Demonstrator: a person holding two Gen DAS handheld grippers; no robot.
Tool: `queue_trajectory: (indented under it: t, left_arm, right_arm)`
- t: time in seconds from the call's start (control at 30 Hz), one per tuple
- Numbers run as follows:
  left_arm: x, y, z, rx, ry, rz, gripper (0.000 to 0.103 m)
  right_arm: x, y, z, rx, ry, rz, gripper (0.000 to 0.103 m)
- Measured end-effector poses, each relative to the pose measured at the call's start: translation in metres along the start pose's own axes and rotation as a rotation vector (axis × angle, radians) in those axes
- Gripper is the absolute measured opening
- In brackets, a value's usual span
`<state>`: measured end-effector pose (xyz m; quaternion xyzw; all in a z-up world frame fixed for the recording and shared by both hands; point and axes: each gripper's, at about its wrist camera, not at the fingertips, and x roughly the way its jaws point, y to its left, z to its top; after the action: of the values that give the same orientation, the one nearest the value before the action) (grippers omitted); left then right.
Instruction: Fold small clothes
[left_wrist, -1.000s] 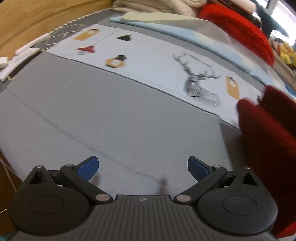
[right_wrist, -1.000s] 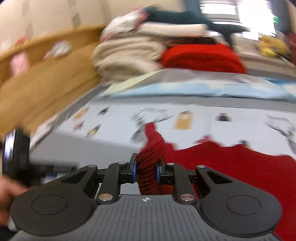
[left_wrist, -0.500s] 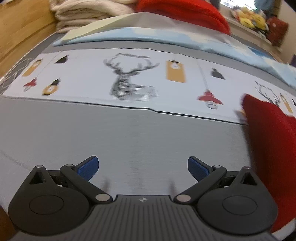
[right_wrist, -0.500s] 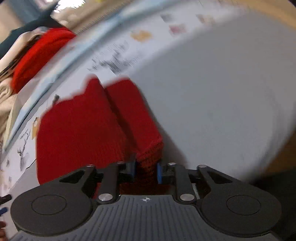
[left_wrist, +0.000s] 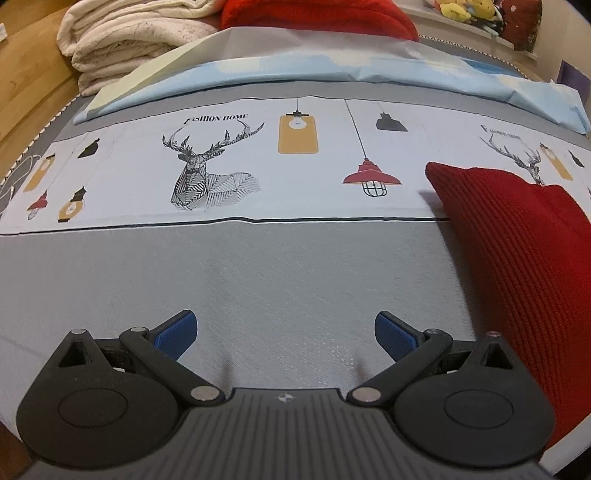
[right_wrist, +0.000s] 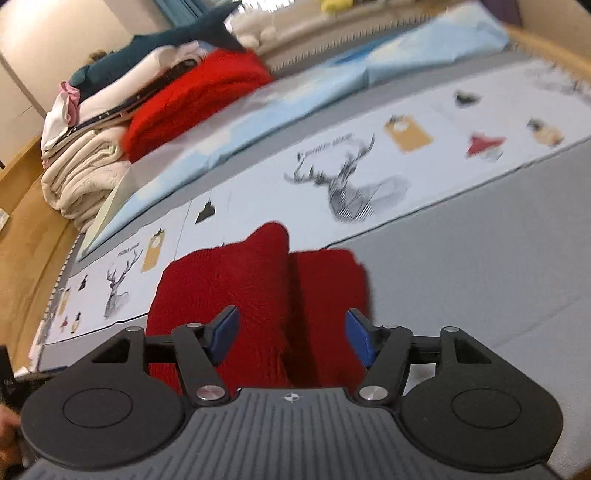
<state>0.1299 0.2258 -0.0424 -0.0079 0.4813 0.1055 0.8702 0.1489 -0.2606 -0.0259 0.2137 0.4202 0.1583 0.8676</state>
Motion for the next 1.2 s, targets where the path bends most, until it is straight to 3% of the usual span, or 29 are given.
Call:
queue_trajectory:
  t: [0.17, 0.2, 0.27, 0.33, 0.43, 0.57, 0.6, 0.67, 0.7, 0.8, 0.9, 1.0, 1.07, 1.13, 1.2]
  left_arm:
    - [-0.006, -0.009, 0.004, 0.002, -0.003, 0.002, 0.103]
    - [-0.006, -0.011, 0.005, 0.003, -0.005, 0.005, 0.103]
    - [-0.007, -0.014, 0.009, -0.001, -0.007, 0.006, 0.103]
    - [-0.008, -0.018, 0.010, -0.006, -0.001, -0.003, 0.103]
    - [-0.012, -0.027, 0.012, -0.015, -0.006, -0.036, 0.103]
    - [-0.017, -0.046, 0.011, -0.012, -0.013, -0.109, 0.102]
    - [-0.019, -0.052, 0.011, -0.006, -0.014, -0.128, 0.102]
    - [-0.021, -0.065, 0.012, 0.008, -0.021, -0.185, 0.102]
    - [-0.022, -0.072, 0.012, 0.018, -0.019, -0.211, 0.102]
    - [-0.023, -0.094, 0.008, 0.053, 0.005, -0.305, 0.102]
    - [-0.023, -0.113, 0.000, 0.065, 0.049, -0.405, 0.102]
    - [-0.017, -0.128, -0.008, 0.077, 0.104, -0.479, 0.102]
    - [-0.010, -0.140, -0.014, 0.109, 0.146, -0.490, 0.102]
    - [0.003, -0.154, -0.025, 0.185, 0.208, -0.449, 0.103]
    - [0.018, -0.163, -0.041, 0.278, 0.274, -0.379, 0.103]
  right_arm:
    - [0.057, -0.008, -0.010, 0.169, 0.145, 0.047, 0.065]
    - [0.065, -0.006, -0.010, 0.180, 0.164, 0.074, 0.064]
    - [0.075, 0.004, -0.009, 0.120, 0.197, 0.045, 0.061]
    - [0.077, 0.012, -0.008, 0.075, 0.208, 0.050, 0.031]
    - [0.056, 0.019, -0.005, 0.038, 0.145, 0.106, 0.024]
    - [-0.004, 0.010, -0.001, 0.071, -0.033, 0.306, 0.023]
    - [-0.019, 0.005, -0.004, 0.059, -0.070, 0.322, 0.023]
    - [-0.025, -0.005, -0.009, 0.038, -0.062, 0.233, 0.023]
    - [-0.017, -0.013, -0.015, 0.034, -0.004, 0.131, 0.023]
    - [0.007, -0.032, -0.033, 0.065, 0.139, -0.062, 0.025]
    - [-0.003, -0.024, -0.030, 0.018, 0.076, -0.049, 0.032]
    - [-0.014, -0.020, -0.029, 0.027, 0.036, 0.019, 0.057]
    - [-0.009, -0.017, -0.030, 0.017, 0.082, 0.042, 0.058]
    - [0.005, -0.011, -0.038, -0.039, 0.175, 0.025, 0.055]
    - [0.027, -0.007, -0.050, -0.150, 0.294, -0.066, 0.050]
